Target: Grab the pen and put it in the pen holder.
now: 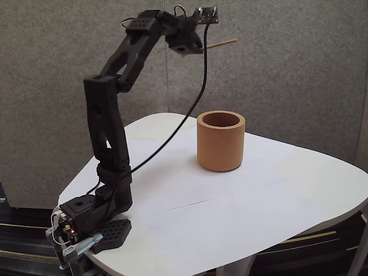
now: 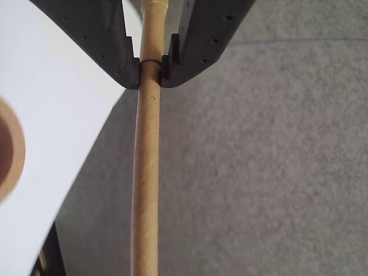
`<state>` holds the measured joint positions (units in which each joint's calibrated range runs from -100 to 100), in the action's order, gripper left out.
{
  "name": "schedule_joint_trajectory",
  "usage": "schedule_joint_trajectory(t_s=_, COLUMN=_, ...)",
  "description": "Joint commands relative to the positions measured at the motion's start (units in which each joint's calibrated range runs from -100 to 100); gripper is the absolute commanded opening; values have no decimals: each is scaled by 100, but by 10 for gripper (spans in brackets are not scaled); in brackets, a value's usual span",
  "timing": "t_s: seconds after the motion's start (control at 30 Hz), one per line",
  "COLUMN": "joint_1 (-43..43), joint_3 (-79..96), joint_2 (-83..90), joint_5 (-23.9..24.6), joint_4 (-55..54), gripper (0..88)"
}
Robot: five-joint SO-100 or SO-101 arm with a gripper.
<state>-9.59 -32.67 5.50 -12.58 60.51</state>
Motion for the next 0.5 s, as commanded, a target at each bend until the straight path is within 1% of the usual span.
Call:
schedule_joint_trajectory(t_s=0.0, joint_1=402, joint_3=-226, joint_2=291, joint_5=-1067, joint_4=-839, gripper=7)
schedule_joint_trajectory(t_s=0.1, joint_1=497, joint_3=-217, joint_2=291, joint_5=-1693, joint_4=-1127, gripper=7)
schedule_joint_trajectory(t_s=0.2, joint_1=512, joint_3=-153, joint_2=291, joint_5=-2220, joint_4=-1127, gripper=7)
schedule_joint_trajectory(t_s=0.3, joint_1=651, joint_3=442, joint_2=291, joint_5=-2688, joint_4=-1271, gripper=7)
schedule_joint_trajectory(t_s=0.37, joint_1=761, joint_3=984, joint_2=300, joint_5=-2925, joint_4=-1627, gripper=7)
schedule_joint_trajectory(t_s=0.47, joint_1=812, joint_3=1760, joint_2=308, joint_5=-3078, joint_4=-2331, gripper=7)
